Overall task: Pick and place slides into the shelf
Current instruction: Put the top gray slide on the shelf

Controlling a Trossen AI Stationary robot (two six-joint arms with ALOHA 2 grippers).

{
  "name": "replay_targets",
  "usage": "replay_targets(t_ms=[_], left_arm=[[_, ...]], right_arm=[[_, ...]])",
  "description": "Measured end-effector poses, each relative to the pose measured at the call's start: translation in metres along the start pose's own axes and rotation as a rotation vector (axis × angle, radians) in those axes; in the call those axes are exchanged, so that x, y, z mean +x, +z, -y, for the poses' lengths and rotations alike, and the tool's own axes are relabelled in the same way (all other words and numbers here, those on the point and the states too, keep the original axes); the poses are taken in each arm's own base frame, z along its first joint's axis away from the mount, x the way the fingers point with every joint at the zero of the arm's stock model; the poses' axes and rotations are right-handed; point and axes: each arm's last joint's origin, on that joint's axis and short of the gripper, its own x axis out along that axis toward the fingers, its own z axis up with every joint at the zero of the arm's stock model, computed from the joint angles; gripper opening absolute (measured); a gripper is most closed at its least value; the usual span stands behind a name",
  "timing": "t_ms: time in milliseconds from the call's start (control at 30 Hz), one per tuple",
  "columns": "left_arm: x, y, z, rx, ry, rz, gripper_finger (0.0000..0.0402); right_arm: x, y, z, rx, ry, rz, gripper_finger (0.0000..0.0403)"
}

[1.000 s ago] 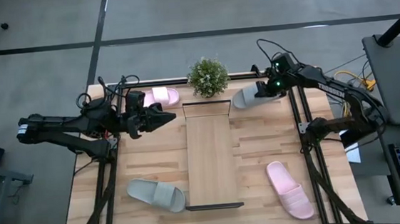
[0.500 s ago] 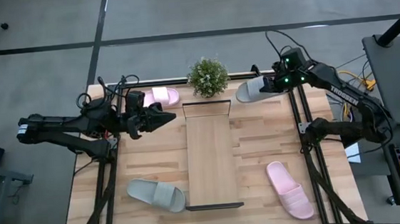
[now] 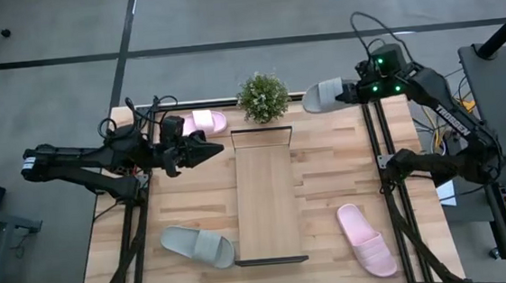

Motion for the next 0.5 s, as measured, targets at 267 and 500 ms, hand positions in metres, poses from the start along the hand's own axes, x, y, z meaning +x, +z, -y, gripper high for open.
replay_targets(t_ms=[267, 500], left_arm=[[0.0, 0.0, 0.0, 0.016, -0.001, 0.002, 0.0], [0.0, 0.001, 0.001, 0.016, -0.004, 0.004, 0.0]], right_arm=[[-0.012, -0.008, -0.017, 0.019, 0.083, 0.045, 0.0009], [-0.013, -0.022, -0.037, 0.011, 0.143, 0.066, 0.0009]])
